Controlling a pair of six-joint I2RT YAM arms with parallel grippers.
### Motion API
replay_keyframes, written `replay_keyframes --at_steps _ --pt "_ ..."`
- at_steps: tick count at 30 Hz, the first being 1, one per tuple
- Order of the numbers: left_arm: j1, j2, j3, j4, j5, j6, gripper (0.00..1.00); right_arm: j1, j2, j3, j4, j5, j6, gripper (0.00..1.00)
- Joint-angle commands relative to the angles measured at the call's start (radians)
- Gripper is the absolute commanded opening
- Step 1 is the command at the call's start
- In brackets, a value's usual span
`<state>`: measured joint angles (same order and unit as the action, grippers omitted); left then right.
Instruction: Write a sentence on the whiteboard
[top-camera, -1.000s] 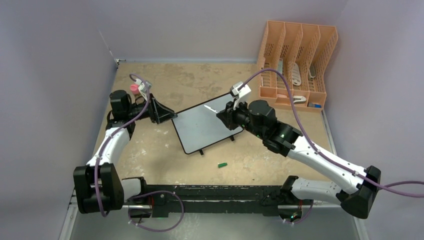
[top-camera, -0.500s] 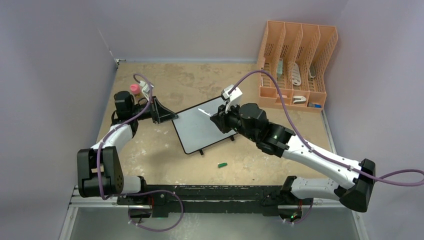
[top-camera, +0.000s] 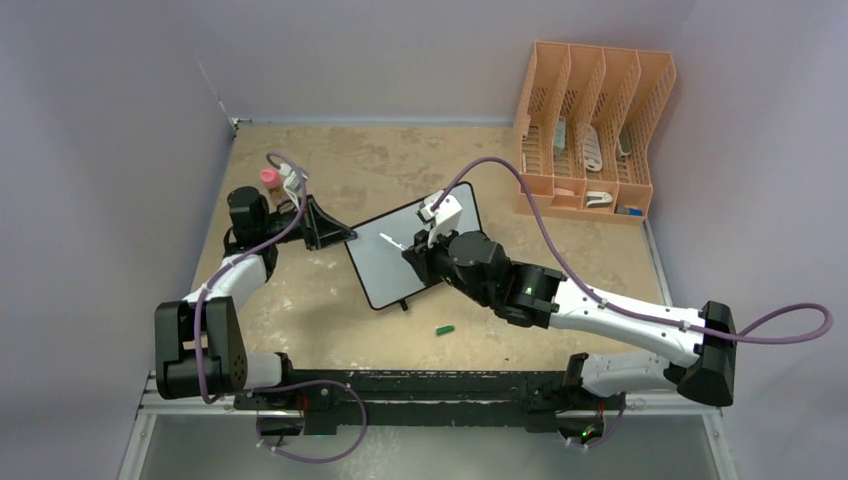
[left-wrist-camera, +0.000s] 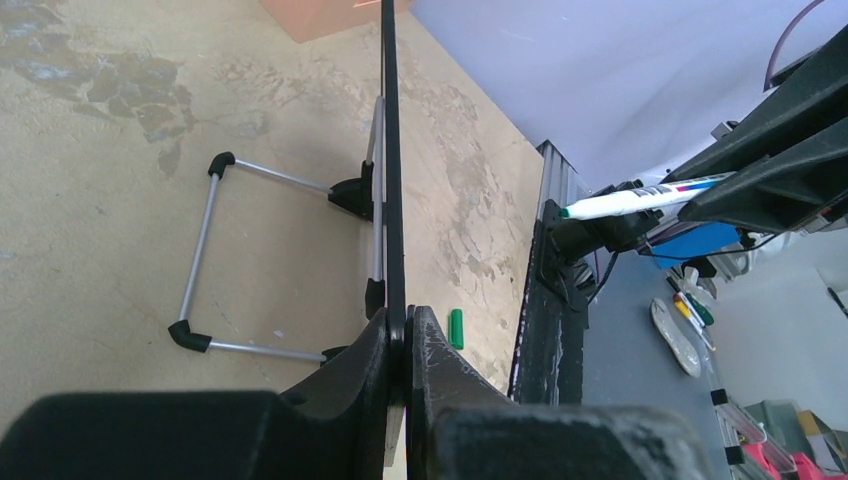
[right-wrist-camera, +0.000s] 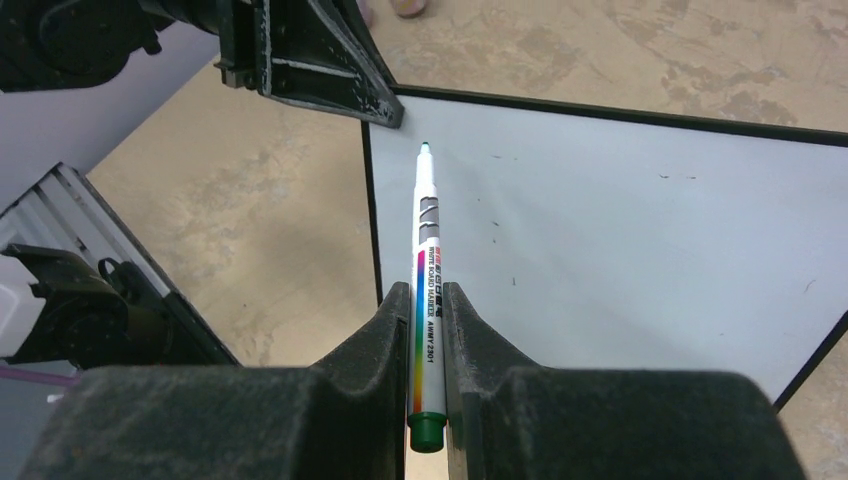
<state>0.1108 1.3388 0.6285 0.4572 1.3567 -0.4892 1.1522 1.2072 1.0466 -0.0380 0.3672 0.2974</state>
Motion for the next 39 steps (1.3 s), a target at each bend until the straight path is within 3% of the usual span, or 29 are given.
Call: replay_keyframes --at_steps 1,11,39 --pt "-0.024 -0.041 -0.019 0.063 0.018 -0.002 0.0 0.048 0.003 -0.003 0.116 0.138 0.041 0.0" --pt "-0.041 -0.056 0.012 -0.079 -0.017 0.128 0.0 0.141 0.091 0.016 0.116 0.292 0.105 0.0" --pt "-0.04 -0.067 0.03 -0.146 -0.024 0.176 0.0 0.161 0.214 0.093 0.131 0.339 0.115 0.0"
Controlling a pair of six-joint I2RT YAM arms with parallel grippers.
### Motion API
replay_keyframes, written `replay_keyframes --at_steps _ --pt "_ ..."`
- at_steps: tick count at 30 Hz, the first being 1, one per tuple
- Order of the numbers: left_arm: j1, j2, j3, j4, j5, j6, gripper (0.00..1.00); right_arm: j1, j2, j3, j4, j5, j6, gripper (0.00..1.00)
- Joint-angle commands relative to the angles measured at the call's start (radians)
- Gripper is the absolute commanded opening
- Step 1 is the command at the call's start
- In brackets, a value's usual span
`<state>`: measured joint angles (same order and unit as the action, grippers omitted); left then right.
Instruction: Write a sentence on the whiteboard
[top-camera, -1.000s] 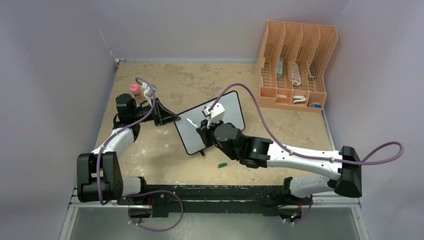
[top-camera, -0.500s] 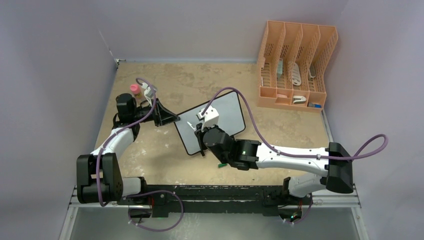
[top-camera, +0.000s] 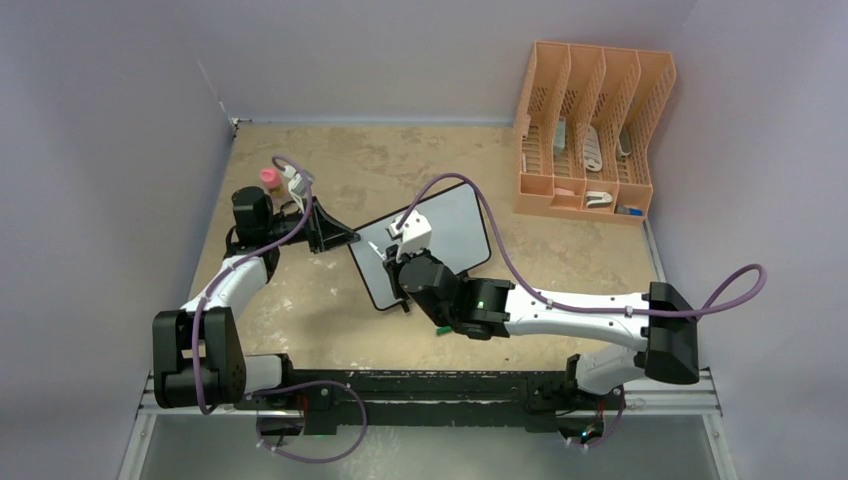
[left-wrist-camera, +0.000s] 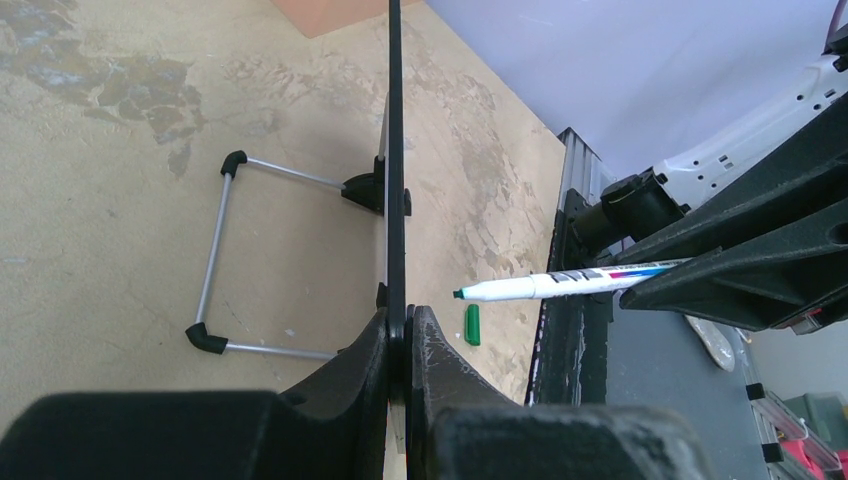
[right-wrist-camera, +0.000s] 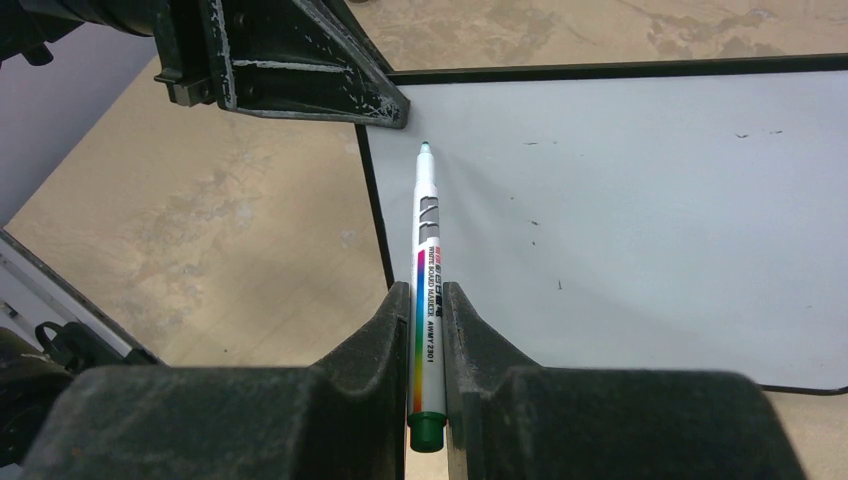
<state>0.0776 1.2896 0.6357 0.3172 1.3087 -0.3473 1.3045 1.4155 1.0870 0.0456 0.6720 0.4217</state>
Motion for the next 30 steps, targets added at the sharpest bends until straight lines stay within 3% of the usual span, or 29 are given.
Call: replay_keyframes --at_steps 1,14,30 --pt "-0.007 -0.018 0.022 -0.004 0.024 0.034 0.0 0.009 0.009 0.055 0.051 0.032 -0.012 0.0" --pt "-0.007 -0.021 0.021 0.0 0.021 0.028 0.0 0.018 0.058 0.094 0.043 0.022 -0.026 0.0" --pt "-0.01 -0.029 0.016 0.005 0.013 0.028 0.0 0.036 0.118 0.193 -0.118 0.101 0.033 0.0"
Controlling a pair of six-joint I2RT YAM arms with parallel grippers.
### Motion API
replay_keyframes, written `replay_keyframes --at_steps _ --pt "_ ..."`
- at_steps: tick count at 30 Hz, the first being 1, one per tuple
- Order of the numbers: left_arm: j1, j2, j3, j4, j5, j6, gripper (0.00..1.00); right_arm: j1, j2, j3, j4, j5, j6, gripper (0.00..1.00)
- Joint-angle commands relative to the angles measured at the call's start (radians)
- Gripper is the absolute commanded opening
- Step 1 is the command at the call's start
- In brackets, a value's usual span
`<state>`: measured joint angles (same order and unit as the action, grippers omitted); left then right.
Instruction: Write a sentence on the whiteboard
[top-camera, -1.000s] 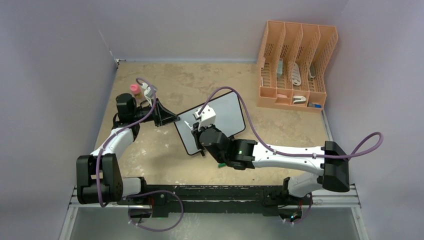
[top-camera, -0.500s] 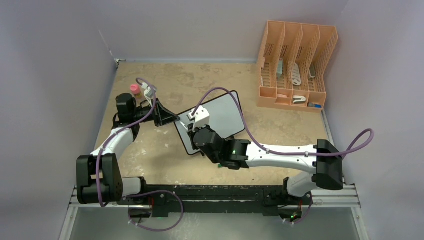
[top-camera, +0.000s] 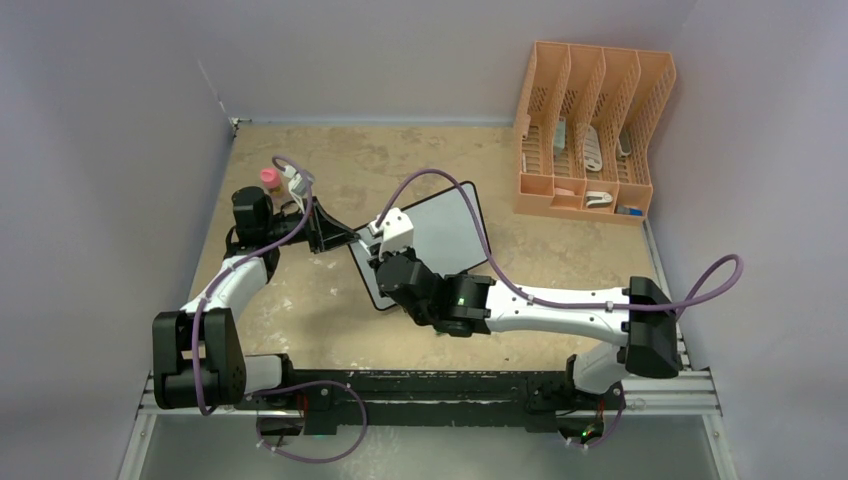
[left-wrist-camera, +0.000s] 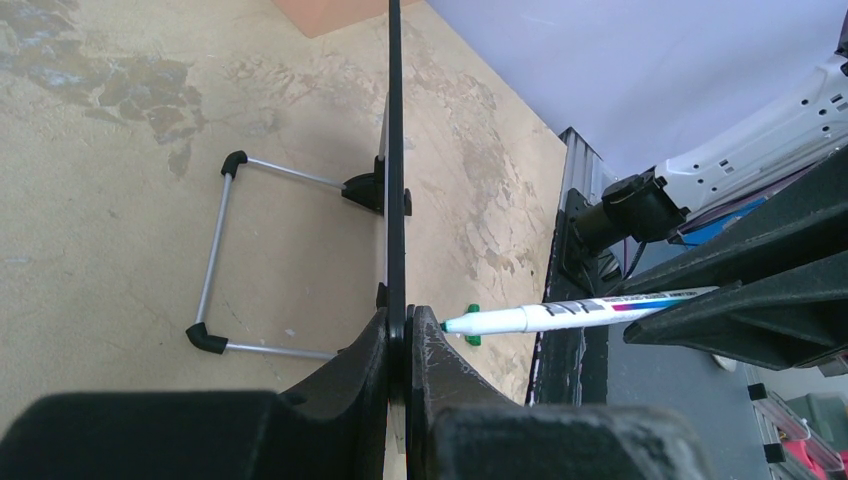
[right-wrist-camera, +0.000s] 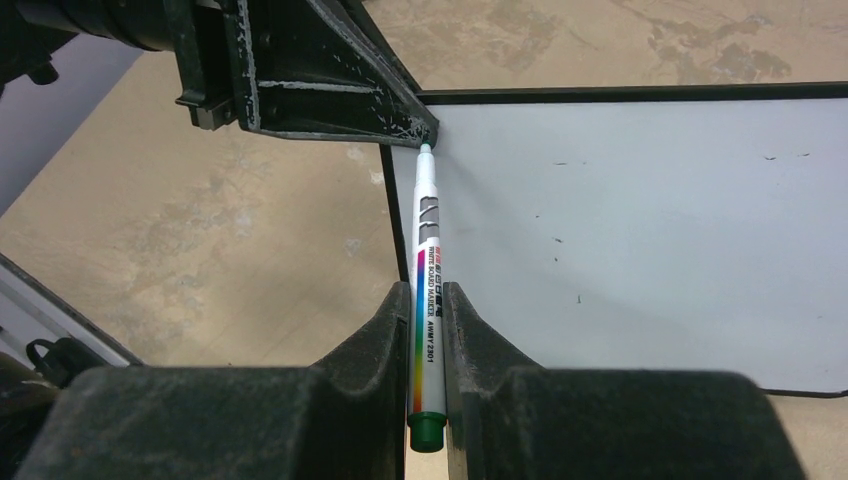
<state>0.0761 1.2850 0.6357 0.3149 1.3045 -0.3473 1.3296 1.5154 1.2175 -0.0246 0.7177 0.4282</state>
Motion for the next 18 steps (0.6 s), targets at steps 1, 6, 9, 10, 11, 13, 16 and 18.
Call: replay_keyframes --at_steps 1,6,9,10,11,13,16,18 --pt "-0.009 -0.025 0.016 0.007 0.016 0.028 0.0 0.012 0.024 0.072 -0.057 0.061 0.03 0.0" --pt "-0.009 -0.027 0.017 0.006 0.012 0.03 0.0 0.021 0.048 0.125 -0.139 0.086 0.058 0.0" --pt "-0.009 -0.028 0.016 0.006 0.012 0.03 0.0 0.023 0.053 0.137 -0.16 0.095 0.068 0.0" --pt "-0.009 -0.029 0.016 0.006 0.01 0.031 0.0 0.023 0.055 0.14 -0.159 0.096 0.07 0.0" --pt "-0.009 -0.03 0.016 0.006 0.009 0.031 0.0 0.024 0.059 0.144 -0.161 0.097 0.07 0.0" --pt "-0.009 -0.03 0.015 0.006 0.009 0.031 0.0 0.024 0.068 0.158 -0.175 0.102 0.076 0.0" --pt "-0.01 -0.032 0.015 0.006 0.007 0.031 0.0 0.023 0.081 0.176 -0.198 0.105 0.092 0.0" --pt "-0.01 -0.034 0.013 0.006 0.006 0.031 0.0 0.023 0.083 0.182 -0.198 0.103 0.092 0.0"
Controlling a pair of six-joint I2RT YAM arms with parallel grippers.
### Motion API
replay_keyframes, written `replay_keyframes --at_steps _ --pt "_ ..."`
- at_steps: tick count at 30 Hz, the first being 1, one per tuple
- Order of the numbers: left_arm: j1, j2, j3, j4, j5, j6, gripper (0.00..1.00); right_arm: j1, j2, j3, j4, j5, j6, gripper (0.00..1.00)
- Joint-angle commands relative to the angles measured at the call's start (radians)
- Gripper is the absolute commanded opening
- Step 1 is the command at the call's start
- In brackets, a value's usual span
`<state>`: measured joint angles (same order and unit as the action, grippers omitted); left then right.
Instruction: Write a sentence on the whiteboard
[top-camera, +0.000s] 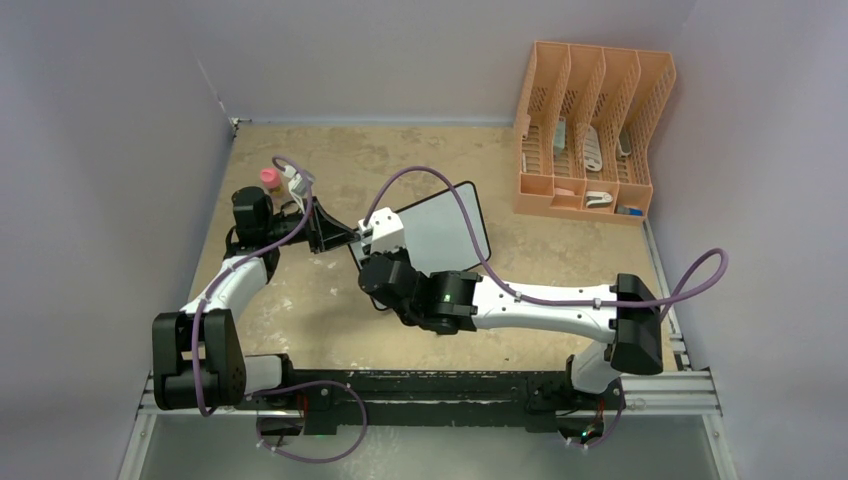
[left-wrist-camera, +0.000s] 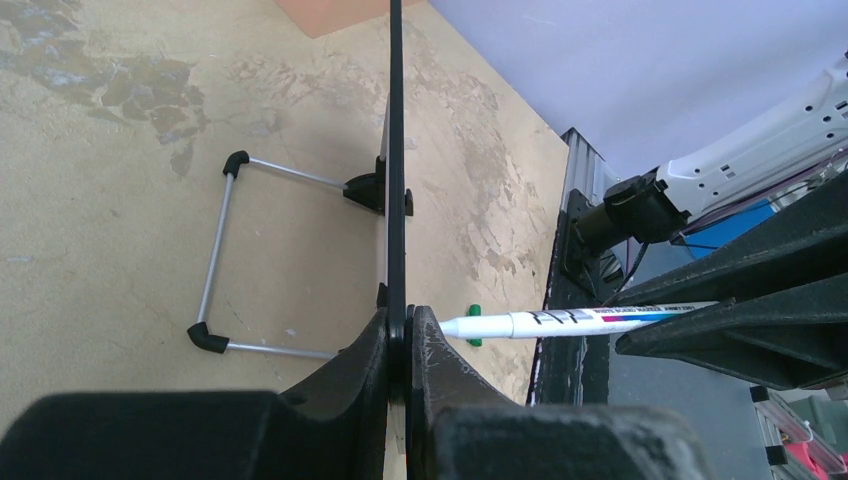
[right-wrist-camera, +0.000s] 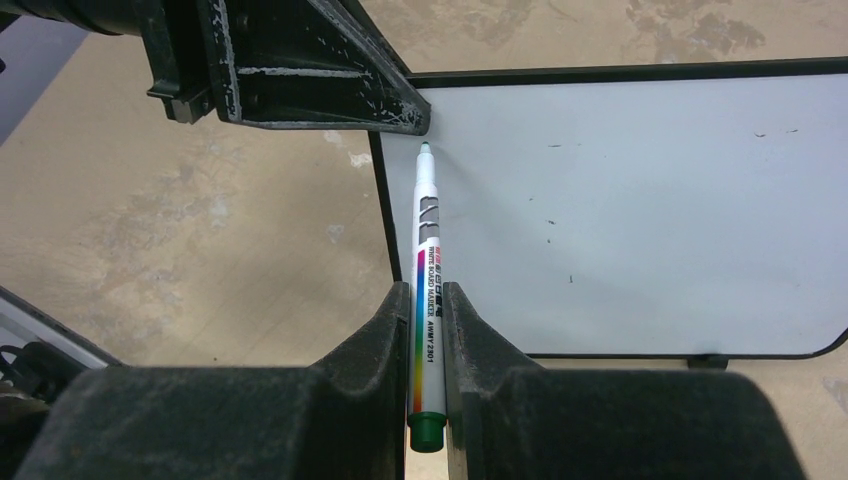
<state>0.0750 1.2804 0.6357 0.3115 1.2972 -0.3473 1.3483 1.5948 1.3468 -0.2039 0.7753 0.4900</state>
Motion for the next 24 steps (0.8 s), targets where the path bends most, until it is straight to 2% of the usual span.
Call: replay_keyframes --at_steps 1,24 --pt "-0.009 -0.03 0.013 0.008 0.013 0.031 0.0 0.005 0.004 0.053 -0.017 0.045 0.028 0.0" --pt "-0.015 -0.035 0.013 0.005 0.011 0.034 0.0 0.005 0.035 0.087 -0.026 0.063 0.031 0.0"
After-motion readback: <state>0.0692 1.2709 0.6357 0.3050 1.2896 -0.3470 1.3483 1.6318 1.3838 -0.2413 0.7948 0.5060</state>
